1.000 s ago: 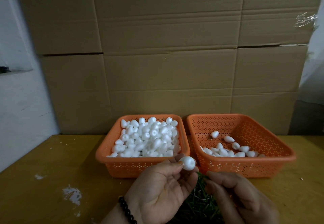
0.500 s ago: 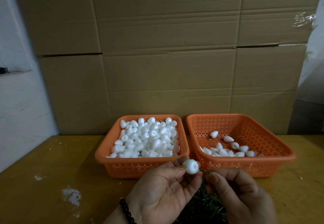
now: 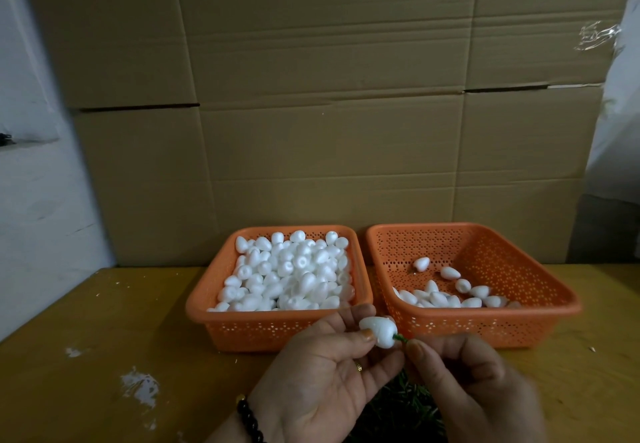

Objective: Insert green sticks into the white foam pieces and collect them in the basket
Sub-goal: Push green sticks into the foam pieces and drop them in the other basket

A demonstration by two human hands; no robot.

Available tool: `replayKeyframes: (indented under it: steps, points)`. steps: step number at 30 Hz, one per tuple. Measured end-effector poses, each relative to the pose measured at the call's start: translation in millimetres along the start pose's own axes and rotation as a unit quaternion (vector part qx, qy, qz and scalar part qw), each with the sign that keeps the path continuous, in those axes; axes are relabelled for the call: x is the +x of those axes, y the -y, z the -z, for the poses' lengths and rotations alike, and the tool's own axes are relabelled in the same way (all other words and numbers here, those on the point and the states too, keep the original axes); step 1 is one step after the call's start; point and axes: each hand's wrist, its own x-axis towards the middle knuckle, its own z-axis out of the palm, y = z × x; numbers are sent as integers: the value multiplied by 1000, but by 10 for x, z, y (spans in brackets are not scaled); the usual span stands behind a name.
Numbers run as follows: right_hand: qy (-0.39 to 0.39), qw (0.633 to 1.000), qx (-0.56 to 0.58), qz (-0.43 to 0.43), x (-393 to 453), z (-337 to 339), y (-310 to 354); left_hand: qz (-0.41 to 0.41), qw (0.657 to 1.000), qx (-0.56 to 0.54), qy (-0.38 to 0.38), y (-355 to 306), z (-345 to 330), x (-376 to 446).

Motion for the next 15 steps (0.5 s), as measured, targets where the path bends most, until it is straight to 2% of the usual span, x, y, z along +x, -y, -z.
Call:
replayKeyframes:
  steps: [15]
  points:
    - [10,999,-28,14,8,17,28,-39,999,28,5,63,43,34]
